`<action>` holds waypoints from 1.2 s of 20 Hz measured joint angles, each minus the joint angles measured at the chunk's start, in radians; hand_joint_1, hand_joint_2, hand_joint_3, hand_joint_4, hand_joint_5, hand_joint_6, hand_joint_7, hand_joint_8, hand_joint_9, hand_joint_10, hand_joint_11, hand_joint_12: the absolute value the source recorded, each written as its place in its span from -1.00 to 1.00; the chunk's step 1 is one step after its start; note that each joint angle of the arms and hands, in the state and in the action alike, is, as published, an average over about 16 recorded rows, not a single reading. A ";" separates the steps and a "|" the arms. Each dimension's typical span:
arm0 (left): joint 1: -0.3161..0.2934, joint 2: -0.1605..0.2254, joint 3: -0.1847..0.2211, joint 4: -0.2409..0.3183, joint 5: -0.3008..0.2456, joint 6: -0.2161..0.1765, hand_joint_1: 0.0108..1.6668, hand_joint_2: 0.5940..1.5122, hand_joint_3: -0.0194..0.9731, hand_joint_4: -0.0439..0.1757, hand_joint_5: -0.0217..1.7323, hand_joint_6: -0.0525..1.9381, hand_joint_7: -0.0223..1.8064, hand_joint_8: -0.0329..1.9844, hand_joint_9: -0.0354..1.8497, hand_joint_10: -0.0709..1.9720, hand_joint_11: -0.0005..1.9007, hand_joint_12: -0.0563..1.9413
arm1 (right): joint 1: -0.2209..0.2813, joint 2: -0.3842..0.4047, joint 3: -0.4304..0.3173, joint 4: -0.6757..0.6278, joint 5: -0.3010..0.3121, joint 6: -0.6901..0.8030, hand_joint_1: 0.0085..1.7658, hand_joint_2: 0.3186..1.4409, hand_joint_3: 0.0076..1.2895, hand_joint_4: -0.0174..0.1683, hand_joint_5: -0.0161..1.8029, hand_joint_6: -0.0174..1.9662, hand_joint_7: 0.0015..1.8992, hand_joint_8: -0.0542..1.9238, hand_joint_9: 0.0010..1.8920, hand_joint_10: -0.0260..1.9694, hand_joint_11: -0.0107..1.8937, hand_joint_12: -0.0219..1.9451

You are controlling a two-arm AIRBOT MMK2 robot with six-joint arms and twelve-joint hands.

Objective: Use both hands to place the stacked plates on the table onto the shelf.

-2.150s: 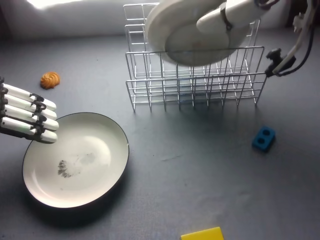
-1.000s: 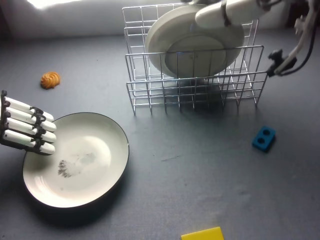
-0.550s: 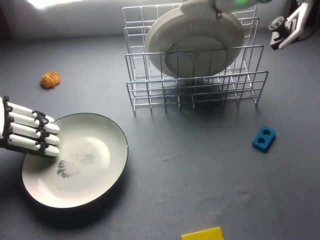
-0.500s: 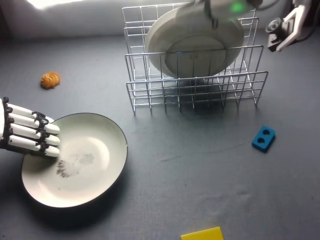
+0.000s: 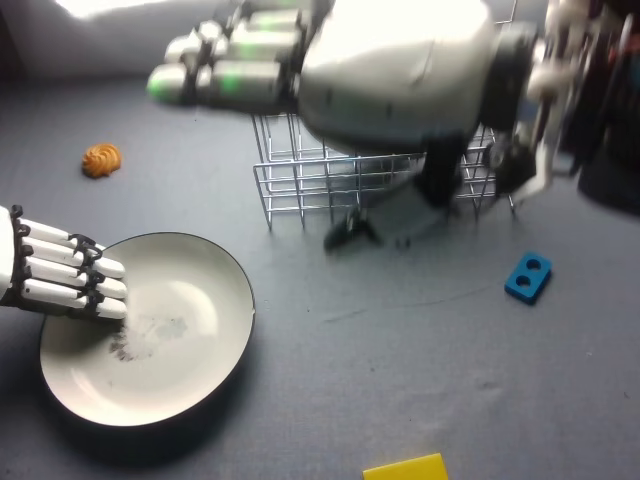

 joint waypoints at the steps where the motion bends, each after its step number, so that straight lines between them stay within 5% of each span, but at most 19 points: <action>1: -0.009 0.000 0.003 0.003 -0.004 -0.001 -1.00 0.12 -0.92 -0.63 -0.96 -0.94 -0.97 -0.98 -0.98 -0.97 -0.97 -0.92 | -0.014 -0.004 -0.016 0.012 0.000 -0.037 0.28 -0.17 -0.99 -0.77 -0.76 -0.95 -0.80 -0.94 -0.73 -0.96 -0.96 -0.05; 12: -0.103 0.001 0.045 0.042 -0.051 -0.003 -1.00 0.11 -0.92 -0.58 -0.95 -0.93 -0.96 -0.97 -0.95 -0.93 -0.98 -0.93 | -0.118 -0.056 -0.077 0.115 -0.047 -0.258 0.20 -0.24 -0.99 -0.76 -0.85 -0.95 -0.89 -0.94 -0.82 -0.96 -0.98 -0.16; 24: -0.077 0.010 0.050 0.054 -0.059 0.048 -1.00 0.11 -0.92 -0.56 -0.95 -0.93 -0.96 -0.97 -0.97 -0.94 -0.98 -0.94 | -0.129 -0.042 -0.089 0.133 -0.099 -0.289 0.15 -0.24 -0.99 -0.78 -0.90 -0.95 -0.93 -0.94 -0.85 -0.96 -0.98 -0.22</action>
